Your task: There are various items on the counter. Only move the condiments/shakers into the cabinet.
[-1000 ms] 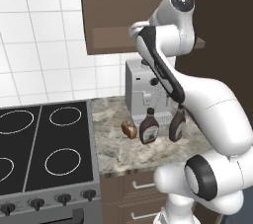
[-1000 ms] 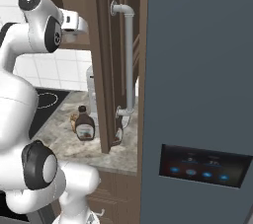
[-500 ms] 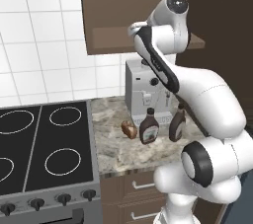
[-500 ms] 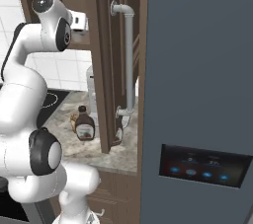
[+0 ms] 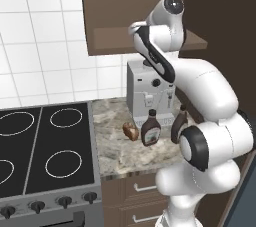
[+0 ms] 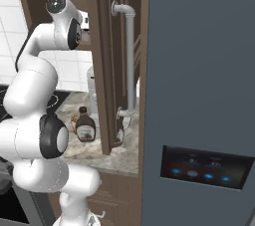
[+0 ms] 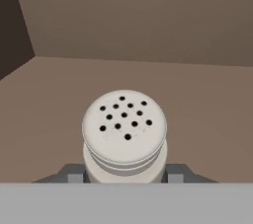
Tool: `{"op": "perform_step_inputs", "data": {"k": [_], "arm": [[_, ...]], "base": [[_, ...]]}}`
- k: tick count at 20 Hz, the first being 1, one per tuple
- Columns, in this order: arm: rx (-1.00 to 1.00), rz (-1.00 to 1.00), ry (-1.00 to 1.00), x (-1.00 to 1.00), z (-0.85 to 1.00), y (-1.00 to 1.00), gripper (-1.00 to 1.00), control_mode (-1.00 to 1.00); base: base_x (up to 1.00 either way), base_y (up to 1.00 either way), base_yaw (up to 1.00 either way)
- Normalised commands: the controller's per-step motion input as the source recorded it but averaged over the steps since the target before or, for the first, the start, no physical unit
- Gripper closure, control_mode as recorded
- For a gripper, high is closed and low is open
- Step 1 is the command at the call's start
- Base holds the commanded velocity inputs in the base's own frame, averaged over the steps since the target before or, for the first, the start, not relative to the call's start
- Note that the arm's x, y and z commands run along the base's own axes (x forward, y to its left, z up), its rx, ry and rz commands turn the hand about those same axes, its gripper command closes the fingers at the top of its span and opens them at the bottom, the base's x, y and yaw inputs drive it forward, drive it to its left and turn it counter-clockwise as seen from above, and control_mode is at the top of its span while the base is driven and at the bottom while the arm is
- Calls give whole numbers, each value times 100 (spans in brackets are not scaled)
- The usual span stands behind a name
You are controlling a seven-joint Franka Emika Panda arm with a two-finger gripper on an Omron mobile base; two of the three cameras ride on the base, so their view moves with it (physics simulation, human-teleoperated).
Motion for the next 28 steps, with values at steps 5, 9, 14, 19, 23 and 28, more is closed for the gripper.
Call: {"op": "perform_step_inputs", "data": {"k": [5, 9, 14, 19, 23, 28], "arm": [[0, 0, 0, 46, -15, -6, 100, -100], [-1, 0, 0, 45, -12, -2, 100, -100], [-7, 0, 0, 49, -16, 0, 100, -100], [-6, 0, 0, 23, -26, 0, 100, -100], [-3, 0, -1, 6, -14, 0, 100, -100], [-4, 0, 0, 5, -8, 0, 100, -100]], "base": [[0, 0, 0], [0, 0, 0], [0, 0, 0], [0, 0, 0], [0, 0, 0], [0, 0, 0]]}}
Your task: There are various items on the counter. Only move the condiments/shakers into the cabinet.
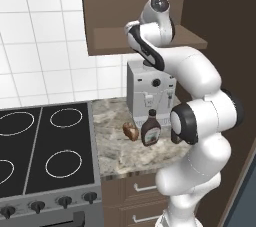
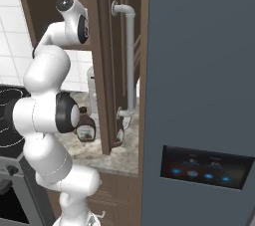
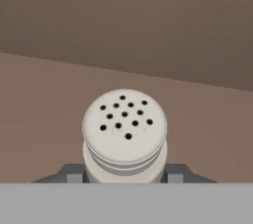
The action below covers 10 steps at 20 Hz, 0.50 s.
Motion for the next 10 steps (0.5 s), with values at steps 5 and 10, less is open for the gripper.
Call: {"op": "perform_step_inputs", "data": {"k": [5, 10], "arm": [[-4, 0, 0, 6, -8, 0, -100, -100], [0, 0, 0, 0, 0, 0, -100, -100]], "base": [[0, 0, 0], [0, 0, 0]]}}
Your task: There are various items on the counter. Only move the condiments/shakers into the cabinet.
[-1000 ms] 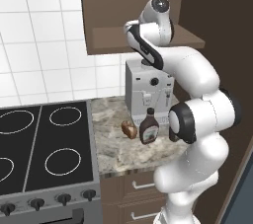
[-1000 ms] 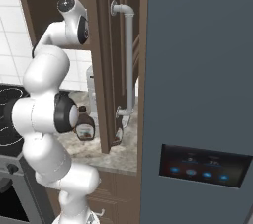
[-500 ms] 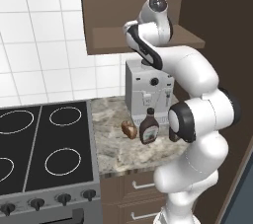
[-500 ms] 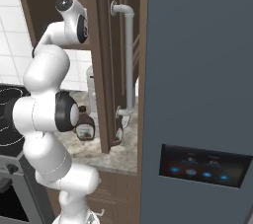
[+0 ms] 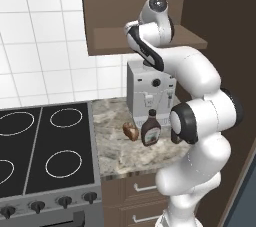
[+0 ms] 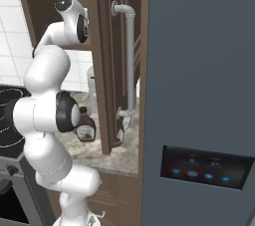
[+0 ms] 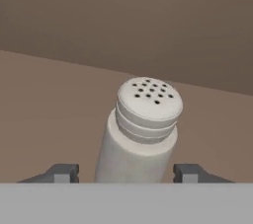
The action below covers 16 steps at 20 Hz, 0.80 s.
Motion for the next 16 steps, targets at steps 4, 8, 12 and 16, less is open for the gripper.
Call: {"op": "perform_step_inputs", "data": {"k": [4, 8, 12, 16], "arm": [[0, 0, 0, 0, 0, 0, -100, -100], [0, 0, 0, 0, 0, 0, -100, -100], [-2, -2, -14, -63, 0, 6, -100, -100], [-4, -10, -28, -100, 0, 18, -100, -100]], "base": [[0, 0, 0], [0, 0, 0], [0, 0, 0], [0, 0, 0]]}}
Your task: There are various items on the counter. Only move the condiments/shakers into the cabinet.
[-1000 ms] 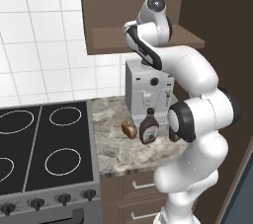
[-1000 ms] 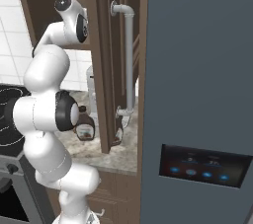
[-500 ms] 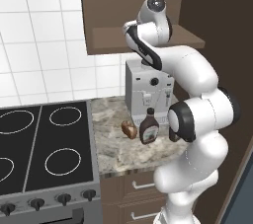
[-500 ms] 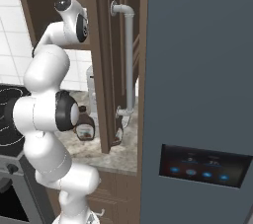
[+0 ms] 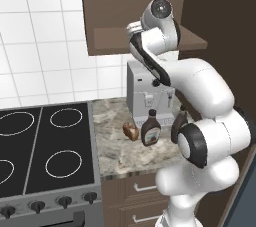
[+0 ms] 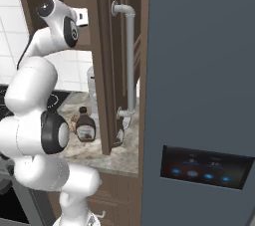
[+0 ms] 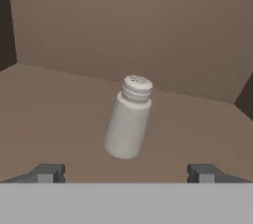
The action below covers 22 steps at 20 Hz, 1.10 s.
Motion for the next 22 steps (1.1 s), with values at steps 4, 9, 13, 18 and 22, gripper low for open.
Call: {"op": "perform_step_inputs", "data": {"k": [4, 9, 13, 18, 22], "arm": [[-2, -15, -32, -100, -3, 22, -100, -100], [-1, -21, -3, -100, -2, 39, -100, -100], [-1, -33, 25, -100, -26, 44, -100, -100], [0, -39, 30, -100, -77, 31, -100, -100], [0, -42, 29, -95, -96, 11, -100, -100]], "base": [[0, 0, 0], [0, 0, 0], [0, 0, 0], [0, 0, 0], [0, 0, 0]]}}
